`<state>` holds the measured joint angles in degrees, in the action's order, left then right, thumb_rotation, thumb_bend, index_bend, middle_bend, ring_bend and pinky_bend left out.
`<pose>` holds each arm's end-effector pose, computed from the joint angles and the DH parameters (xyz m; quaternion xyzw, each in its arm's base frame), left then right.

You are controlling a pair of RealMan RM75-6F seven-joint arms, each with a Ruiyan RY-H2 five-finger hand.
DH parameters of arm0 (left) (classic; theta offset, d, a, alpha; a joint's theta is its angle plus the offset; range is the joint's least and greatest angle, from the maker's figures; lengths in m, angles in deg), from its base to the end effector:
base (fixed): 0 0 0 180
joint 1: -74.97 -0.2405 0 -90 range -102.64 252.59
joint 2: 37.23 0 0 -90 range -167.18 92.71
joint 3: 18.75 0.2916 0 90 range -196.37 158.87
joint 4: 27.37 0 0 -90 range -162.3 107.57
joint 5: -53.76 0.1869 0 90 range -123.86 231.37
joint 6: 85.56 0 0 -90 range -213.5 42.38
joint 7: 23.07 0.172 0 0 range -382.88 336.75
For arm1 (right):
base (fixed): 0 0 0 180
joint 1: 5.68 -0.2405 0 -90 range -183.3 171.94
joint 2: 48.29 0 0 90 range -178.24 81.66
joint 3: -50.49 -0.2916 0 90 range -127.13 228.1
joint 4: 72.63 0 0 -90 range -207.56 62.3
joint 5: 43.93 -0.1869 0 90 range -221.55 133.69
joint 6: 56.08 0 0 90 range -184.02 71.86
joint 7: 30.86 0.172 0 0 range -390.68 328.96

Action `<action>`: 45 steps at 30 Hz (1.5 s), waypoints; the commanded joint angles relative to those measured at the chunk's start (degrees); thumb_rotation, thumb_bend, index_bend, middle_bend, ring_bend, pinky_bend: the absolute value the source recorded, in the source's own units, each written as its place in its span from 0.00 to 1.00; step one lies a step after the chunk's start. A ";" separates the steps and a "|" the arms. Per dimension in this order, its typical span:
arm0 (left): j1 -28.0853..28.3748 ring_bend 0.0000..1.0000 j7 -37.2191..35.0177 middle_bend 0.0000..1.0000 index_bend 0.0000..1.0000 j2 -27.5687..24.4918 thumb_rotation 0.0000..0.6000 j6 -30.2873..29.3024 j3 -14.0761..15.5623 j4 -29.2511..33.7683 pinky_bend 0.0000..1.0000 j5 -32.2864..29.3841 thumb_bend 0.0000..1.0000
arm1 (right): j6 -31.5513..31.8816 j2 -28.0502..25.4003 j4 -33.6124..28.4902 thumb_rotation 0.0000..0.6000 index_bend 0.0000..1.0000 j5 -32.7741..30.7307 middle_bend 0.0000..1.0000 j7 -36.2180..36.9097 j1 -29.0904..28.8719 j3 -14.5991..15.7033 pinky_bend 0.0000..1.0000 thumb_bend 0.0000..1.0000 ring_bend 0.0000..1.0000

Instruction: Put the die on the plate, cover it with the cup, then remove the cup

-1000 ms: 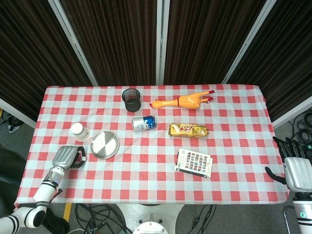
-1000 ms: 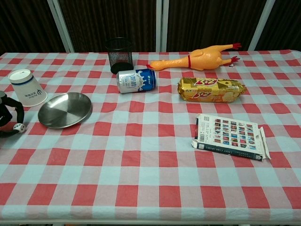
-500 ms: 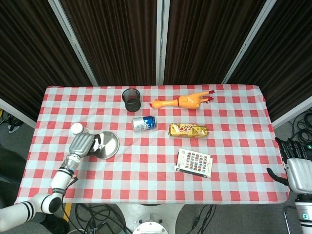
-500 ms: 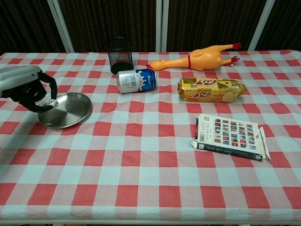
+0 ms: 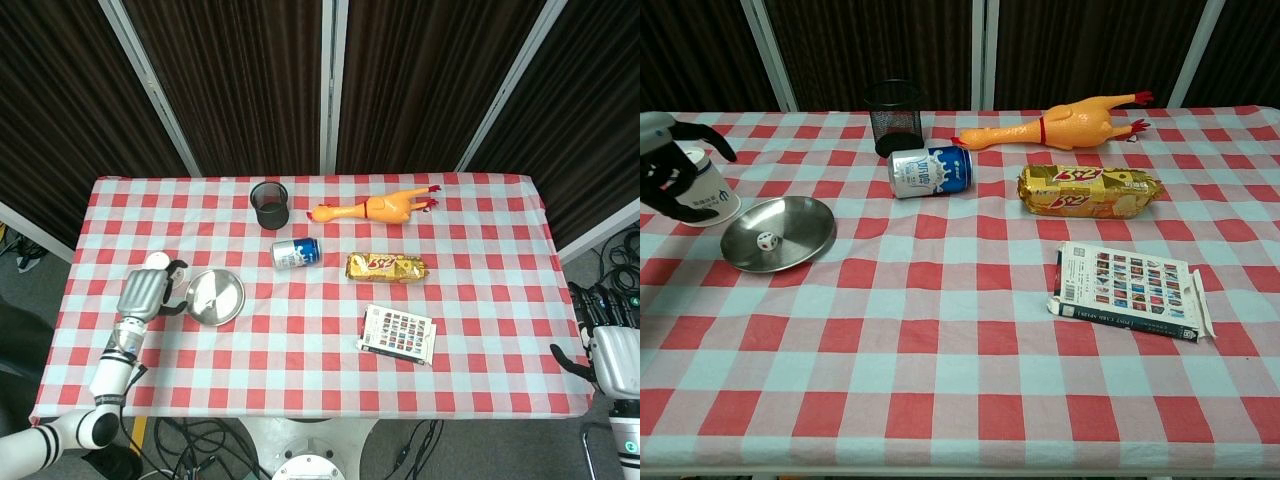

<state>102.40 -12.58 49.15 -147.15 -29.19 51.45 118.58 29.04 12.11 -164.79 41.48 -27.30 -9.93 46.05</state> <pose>-0.2899 0.3534 0.0444 -0.6296 -0.4589 -0.3551 0.5166 -0.3370 -0.2115 0.2240 0.5832 -0.3817 0.3941 0.5991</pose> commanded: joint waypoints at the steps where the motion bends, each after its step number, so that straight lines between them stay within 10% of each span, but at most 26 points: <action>1: -3.14 0.73 -5.00 0.71 0.27 -3.17 1.00 -1.65 -1.20 1.04 0.92 -2.09 0.19 | 0.23 0.16 0.03 1.00 0.05 0.58 0.15 0.04 -0.05 0.03 0.03 0.14 0.00; 6: -4.86 0.50 -11.73 0.49 0.27 -2.96 1.00 -0.08 -3.20 -2.62 0.82 -6.47 0.16 | 0.21 0.33 0.28 1.00 0.06 1.07 0.15 0.27 -0.21 0.13 0.03 0.14 0.00; 13: -2.16 0.13 -22.95 0.17 0.26 2.03 1.00 9.78 -6.02 -13.90 0.25 -8.91 0.07 | 0.06 0.68 0.68 1.00 0.07 1.29 0.15 0.54 -0.35 0.22 0.03 0.14 0.00; 22: 2.45 0.12 -36.21 0.17 0.27 6.35 1.00 20.47 -8.19 -23.97 0.24 -5.86 0.06 | 0.33 0.65 0.68 1.00 0.07 0.81 0.16 0.34 -0.06 0.14 0.03 0.14 0.00; 45: 2.80 0.13 -44.34 0.22 0.39 7.92 1.00 20.24 -8.55 -27.52 0.24 -2.46 0.17 | -0.86 0.75 -0.13 1.00 0.08 0.05 0.16 -0.71 -0.50 0.06 0.03 0.14 0.00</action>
<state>105.18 -56.69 57.02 -127.16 -37.65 24.07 116.31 28.19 12.85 -164.92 41.52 -28.01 -10.42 46.11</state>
